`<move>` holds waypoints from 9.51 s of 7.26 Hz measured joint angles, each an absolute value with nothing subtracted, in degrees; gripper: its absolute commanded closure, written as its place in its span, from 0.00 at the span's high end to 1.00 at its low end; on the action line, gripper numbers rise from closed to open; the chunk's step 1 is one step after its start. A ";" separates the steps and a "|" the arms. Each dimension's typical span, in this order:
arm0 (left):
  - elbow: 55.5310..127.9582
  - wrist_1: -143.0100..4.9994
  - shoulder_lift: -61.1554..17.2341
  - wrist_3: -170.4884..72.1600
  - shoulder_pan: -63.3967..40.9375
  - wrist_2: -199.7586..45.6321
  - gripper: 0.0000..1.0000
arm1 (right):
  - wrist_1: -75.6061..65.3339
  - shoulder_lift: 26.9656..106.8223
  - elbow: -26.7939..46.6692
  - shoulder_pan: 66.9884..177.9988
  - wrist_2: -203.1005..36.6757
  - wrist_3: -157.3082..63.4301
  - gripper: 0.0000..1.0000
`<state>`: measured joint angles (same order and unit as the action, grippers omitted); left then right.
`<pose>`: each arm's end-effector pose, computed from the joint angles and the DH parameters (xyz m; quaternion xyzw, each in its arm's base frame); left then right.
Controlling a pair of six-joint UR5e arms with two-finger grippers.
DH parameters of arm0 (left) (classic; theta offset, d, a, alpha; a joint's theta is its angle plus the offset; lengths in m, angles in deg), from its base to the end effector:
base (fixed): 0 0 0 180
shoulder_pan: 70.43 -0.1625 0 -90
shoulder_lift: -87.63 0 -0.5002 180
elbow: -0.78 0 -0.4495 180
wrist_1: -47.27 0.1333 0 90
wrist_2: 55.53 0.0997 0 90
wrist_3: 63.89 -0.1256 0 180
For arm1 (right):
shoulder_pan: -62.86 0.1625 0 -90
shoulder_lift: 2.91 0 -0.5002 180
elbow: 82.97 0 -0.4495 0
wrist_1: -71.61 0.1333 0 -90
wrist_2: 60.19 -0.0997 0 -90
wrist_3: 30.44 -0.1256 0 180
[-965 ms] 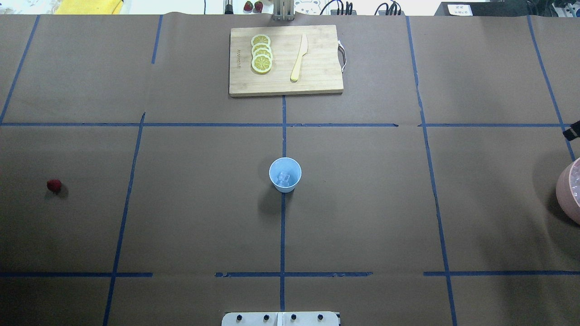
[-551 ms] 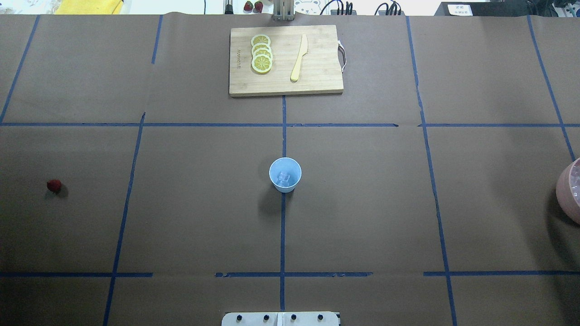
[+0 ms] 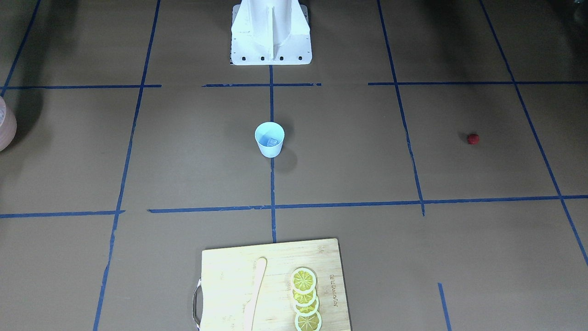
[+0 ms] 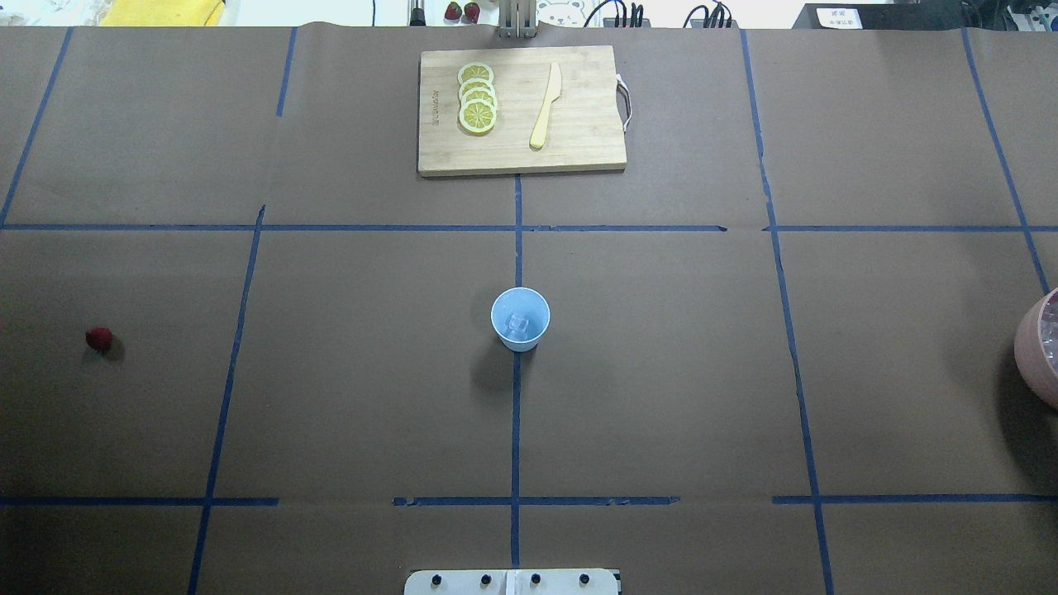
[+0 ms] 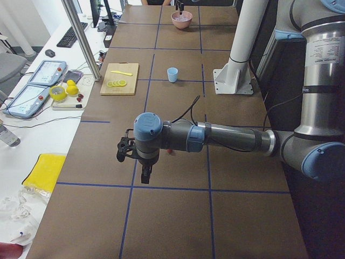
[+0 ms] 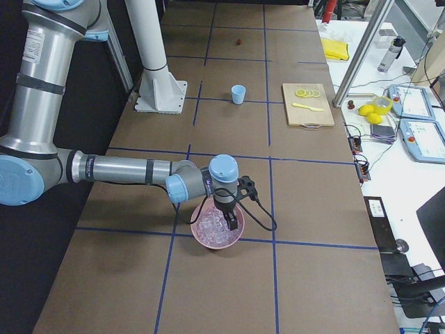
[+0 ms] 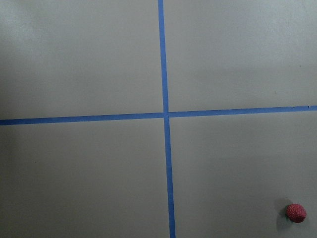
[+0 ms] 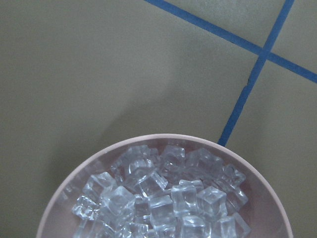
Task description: Put ice and strawberries in cup
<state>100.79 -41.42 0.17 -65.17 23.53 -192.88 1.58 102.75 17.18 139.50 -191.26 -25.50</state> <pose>-0.0775 -0.5277 0.6777 0.0675 0.3983 0.0002 0.9148 -0.0505 -0.4326 0.7541 0.0920 -0.3557 -0.1913 0.9102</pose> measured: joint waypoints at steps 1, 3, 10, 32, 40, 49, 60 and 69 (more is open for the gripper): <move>100.92 -41.41 0.18 -65.15 23.53 -192.97 1.00 | 1.82 102.96 16.55 139.50 -190.87 -25.37 0.79; 101.31 -41.35 0.18 -65.13 23.53 -193.08 1.00 | 1.89 103.27 16.20 139.46 -188.31 -24.92 0.77; 101.58 -41.15 0.44 -65.12 23.53 -193.28 1.00 | 1.27 103.76 15.00 137.47 -187.08 -24.83 0.67; 103.05 -40.93 1.56 -65.18 23.53 -194.14 1.00 | -51.63 56.35 32.58 120.78 -185.90 -49.29 0.00; 102.11 -41.13 1.64 -65.31 23.45 -193.96 1.00 | -32.49 36.32 10.83 94.37 -171.18 -86.42 0.00; 102.09 -41.34 1.49 -65.30 23.41 -193.96 1.00 | -28.49 36.42 8.72 93.26 -168.12 -89.60 0.99; 103.63 -73.07 8.56 -20.56 -4.73 -183.00 1.00 | -31.60 63.95 26.78 128.37 -185.38 -52.84 0.99; 96.36 -83.55 4.29 -4.11 -21.79 -169.52 0.92 | -30.96 72.30 22.02 140.61 -192.20 -36.81 0.99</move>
<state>96.36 -83.55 4.29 -4.11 -21.79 -169.52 -30.96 72.30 22.02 140.61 -192.20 -36.81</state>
